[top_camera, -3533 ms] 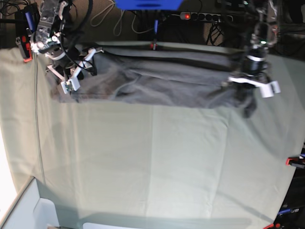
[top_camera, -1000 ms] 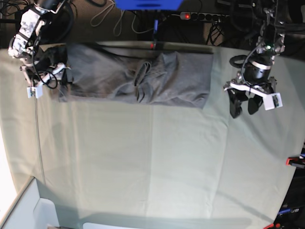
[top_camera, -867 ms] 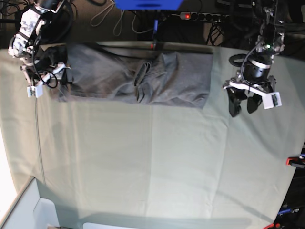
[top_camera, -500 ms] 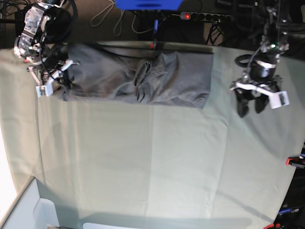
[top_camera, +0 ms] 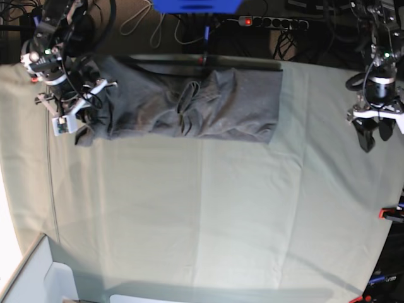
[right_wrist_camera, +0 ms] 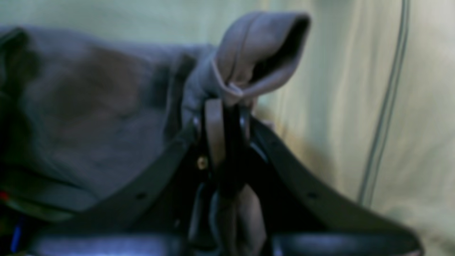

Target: Layout the t-shirt on the table in an organized manner, then fold the t-shirt properly

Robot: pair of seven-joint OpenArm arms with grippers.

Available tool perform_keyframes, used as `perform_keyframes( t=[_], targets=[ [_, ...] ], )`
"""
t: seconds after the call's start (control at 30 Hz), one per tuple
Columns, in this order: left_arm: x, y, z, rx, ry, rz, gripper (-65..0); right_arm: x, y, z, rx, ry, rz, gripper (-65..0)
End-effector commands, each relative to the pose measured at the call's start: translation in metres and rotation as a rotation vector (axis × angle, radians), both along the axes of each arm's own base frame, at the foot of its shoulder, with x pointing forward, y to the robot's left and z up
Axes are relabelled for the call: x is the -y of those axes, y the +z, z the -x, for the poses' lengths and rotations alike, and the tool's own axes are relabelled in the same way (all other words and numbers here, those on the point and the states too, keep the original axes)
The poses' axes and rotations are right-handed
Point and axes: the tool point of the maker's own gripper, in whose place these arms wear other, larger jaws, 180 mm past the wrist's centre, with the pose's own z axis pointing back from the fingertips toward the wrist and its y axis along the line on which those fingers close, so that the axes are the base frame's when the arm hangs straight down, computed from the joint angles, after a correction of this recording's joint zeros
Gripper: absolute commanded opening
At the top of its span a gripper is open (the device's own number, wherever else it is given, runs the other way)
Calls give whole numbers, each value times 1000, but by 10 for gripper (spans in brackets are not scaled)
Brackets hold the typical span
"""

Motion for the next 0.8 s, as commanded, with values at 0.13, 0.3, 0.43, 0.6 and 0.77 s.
perform_keyframes(
  t=[0.13,0.3,0.43,0.6,0.77],
  targets=[
    [-5,10,3,21,-8,-38,-294,-24,31,-2,85,50,0,-650],
    [-19,13,10,17,27,-56,-294,-75,38,7,94,188,-43,-650],
    [-29,18,13,24,48,-73,-294,-121,42,7,105,304,-102,-650],
    [-51,28,20,39,101,-101,-294,-177,55,8,141,445,-174,-650],
    [-59,28,29,24,120,-114,-294,-238,75,6,199,609,-247,-650]
  ],
)
